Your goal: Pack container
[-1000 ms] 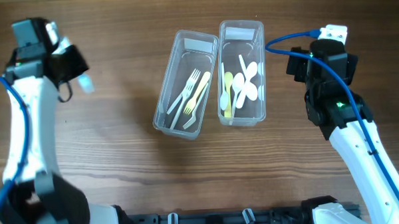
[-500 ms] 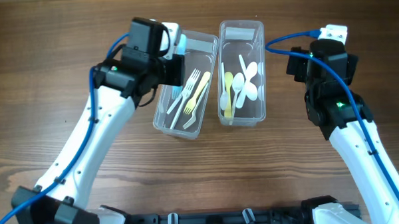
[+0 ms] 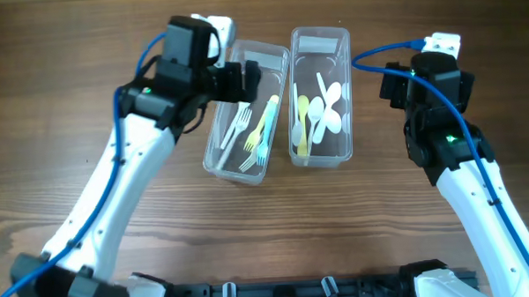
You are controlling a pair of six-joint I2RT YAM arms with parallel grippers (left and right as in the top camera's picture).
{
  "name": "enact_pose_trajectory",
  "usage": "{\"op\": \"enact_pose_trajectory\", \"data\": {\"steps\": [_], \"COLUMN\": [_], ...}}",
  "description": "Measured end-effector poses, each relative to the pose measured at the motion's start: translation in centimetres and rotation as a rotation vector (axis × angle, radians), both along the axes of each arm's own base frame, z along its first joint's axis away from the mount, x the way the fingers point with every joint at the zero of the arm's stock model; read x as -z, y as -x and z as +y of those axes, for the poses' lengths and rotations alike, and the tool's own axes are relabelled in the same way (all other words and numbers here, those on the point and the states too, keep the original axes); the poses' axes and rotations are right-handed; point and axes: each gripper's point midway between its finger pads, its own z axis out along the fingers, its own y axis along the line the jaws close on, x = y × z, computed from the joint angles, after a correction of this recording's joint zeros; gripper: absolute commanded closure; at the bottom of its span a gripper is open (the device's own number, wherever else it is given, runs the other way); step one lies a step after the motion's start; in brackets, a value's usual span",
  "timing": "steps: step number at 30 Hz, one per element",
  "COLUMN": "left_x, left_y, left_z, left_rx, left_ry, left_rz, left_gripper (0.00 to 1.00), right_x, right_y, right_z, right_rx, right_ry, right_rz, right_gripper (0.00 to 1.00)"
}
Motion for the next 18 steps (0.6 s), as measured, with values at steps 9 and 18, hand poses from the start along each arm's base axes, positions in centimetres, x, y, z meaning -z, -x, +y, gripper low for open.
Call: {"op": "enact_pose_trajectory", "data": {"steps": [9,18], "left_x": [-2.4,-2.4], "left_y": [0.3,0.3], "left_z": [1.4,1.4], "left_rx": [-0.032,-0.032], "left_ry": [0.014,0.014], "left_rz": [-0.058,-0.058], "left_gripper": [0.00,0.00], "right_x": [0.0,0.0], "right_y": [0.0,0.0], "right_z": [0.0,0.0], "right_rx": [0.000,0.000], "right_ry": [0.000,0.000], "right_rz": [0.000,0.000], "right_gripper": [0.00,0.00]}}
